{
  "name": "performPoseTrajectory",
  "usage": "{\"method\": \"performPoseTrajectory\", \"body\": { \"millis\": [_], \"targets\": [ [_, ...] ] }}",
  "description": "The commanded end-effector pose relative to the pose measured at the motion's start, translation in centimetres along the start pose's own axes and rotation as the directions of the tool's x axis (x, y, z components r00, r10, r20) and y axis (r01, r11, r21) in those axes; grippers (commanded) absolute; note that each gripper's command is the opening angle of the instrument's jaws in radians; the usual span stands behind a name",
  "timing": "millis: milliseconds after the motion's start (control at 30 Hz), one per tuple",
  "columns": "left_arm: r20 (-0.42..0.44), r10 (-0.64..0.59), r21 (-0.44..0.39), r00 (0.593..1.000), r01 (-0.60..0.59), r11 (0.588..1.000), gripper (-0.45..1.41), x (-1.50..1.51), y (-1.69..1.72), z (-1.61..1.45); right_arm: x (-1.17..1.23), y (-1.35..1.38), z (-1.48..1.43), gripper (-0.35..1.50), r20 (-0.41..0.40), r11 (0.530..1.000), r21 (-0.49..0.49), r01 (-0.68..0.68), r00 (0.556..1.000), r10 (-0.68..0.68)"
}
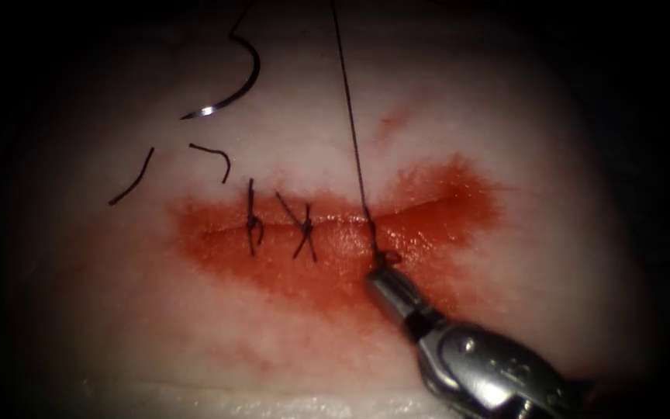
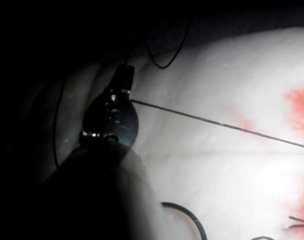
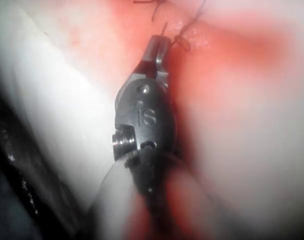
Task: Wound Closure
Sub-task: Pull downward on tail while pulling upward on working end with left hand to tighten knot
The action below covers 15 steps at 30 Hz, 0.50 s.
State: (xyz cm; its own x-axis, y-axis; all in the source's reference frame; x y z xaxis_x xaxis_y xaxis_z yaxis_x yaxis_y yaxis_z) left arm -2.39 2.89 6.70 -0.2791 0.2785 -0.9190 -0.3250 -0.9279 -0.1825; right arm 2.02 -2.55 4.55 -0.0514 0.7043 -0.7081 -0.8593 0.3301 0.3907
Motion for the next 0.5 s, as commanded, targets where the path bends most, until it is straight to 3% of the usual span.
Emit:
{"method": "performPoseTrajectory", "body": {
  "millis": [33, 500],
  "targets": [
    [-0.001, 0.006, 0.003, 1.000, -0.006, 1.000, -0.45, -0.01, -0.06, 0.08, -0.04, -0.05, 0.02, -0.35, -0.002, 1.000, 0.003, 0.002, 1.000, -0.002],
    [0.001, 0.017, 0.038, 1.000, -0.017, 0.999, -0.45, 0.04, -0.30, 0.16, -0.05, -0.07, 0.01, -0.35, -0.022, 0.999, 0.042, 0.012, 1.000, -0.011]
  ]
}}
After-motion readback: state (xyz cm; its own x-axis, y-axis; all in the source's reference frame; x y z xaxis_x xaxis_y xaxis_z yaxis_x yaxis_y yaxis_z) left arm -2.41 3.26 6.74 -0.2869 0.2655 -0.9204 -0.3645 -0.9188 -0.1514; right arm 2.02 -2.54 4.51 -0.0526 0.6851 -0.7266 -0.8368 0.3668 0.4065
